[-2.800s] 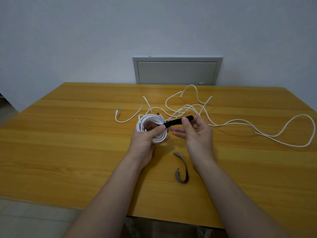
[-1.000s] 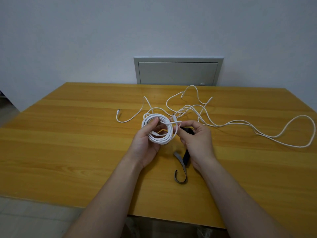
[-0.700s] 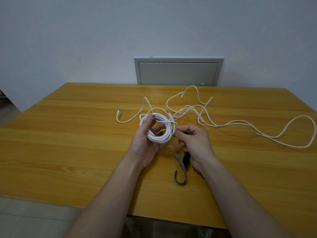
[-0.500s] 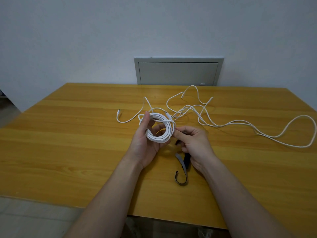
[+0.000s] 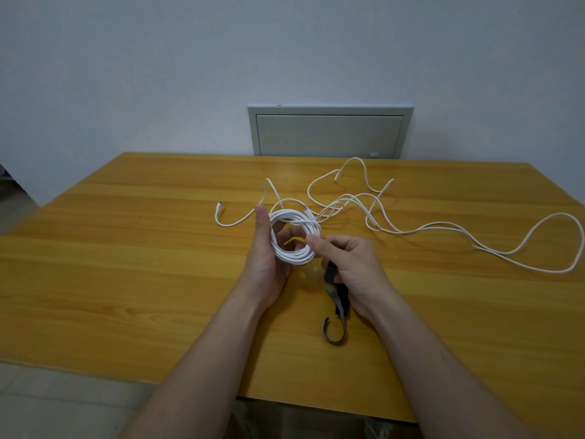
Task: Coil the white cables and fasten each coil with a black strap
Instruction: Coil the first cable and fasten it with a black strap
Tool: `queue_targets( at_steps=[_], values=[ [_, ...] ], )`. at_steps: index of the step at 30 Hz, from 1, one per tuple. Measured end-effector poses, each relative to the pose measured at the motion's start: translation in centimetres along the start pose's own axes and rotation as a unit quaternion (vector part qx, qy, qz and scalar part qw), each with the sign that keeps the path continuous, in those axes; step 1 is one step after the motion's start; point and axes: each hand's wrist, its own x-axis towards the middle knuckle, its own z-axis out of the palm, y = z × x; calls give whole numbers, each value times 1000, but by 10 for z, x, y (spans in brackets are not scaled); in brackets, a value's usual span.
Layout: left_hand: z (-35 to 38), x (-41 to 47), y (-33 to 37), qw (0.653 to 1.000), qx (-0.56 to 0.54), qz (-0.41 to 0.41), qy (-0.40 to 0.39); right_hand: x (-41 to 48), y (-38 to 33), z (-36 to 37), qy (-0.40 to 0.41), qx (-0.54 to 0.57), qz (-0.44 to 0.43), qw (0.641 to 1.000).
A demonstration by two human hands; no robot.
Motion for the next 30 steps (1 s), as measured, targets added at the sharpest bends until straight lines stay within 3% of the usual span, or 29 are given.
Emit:
queue_targets(
  at_steps=[10,17,22,30],
  values=[
    [1,-4,-4,982,167,69,45,6,6,-3,25,-10,-20,999],
    [1,-3,0,995,84,9,55,9,7,-1,31,-21,-18,999],
    [3,-3,3,996,53,-10,73,18,0,-14,113,126,18,985],
    [5,-4,2,994,106,-2,40,19,-1,-18,101,242,-90,961]
  ],
)
